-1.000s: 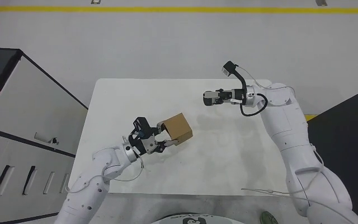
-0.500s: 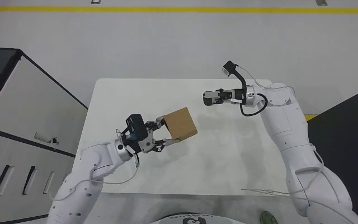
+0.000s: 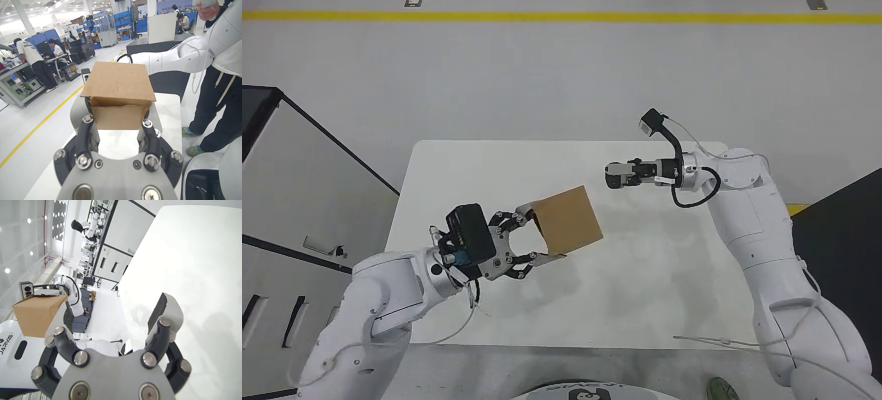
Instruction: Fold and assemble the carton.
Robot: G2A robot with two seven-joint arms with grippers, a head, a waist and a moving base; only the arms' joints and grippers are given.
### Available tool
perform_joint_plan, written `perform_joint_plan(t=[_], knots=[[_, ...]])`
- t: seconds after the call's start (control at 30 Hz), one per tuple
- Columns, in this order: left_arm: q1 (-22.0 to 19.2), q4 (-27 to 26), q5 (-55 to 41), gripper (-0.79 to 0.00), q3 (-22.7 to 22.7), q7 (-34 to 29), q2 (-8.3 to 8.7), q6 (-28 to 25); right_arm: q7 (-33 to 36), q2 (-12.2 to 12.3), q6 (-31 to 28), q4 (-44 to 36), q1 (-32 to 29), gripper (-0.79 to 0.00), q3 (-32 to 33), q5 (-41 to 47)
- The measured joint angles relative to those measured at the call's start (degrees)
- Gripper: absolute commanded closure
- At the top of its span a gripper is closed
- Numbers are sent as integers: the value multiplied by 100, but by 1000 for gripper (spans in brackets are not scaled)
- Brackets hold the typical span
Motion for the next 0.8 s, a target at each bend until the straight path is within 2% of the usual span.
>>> perform_joint_plan(t=[0.17,0.27,0.4,0.6,0.7,0.8], knots=[[-229,-323,500,0,28,222,-1,137,0,0,0,0,0,-785,0,0],[-492,-570,1475,0,24,414,20,98,0,0,0,0,0,-785,0,0],[-668,-625,2754,0,194,910,47,178,0,0,0,0,0,-785,0,0],[-683,-622,4253,0,436,1440,99,472,0,0,0,0,0,-785,0,0],[-463,-526,4174,0,500,1583,88,581,0,0,0,0,0,-785,0,0],[-230,-314,2905,0,432,1389,47,614,0,0,0,0,0,-785,0,0]])
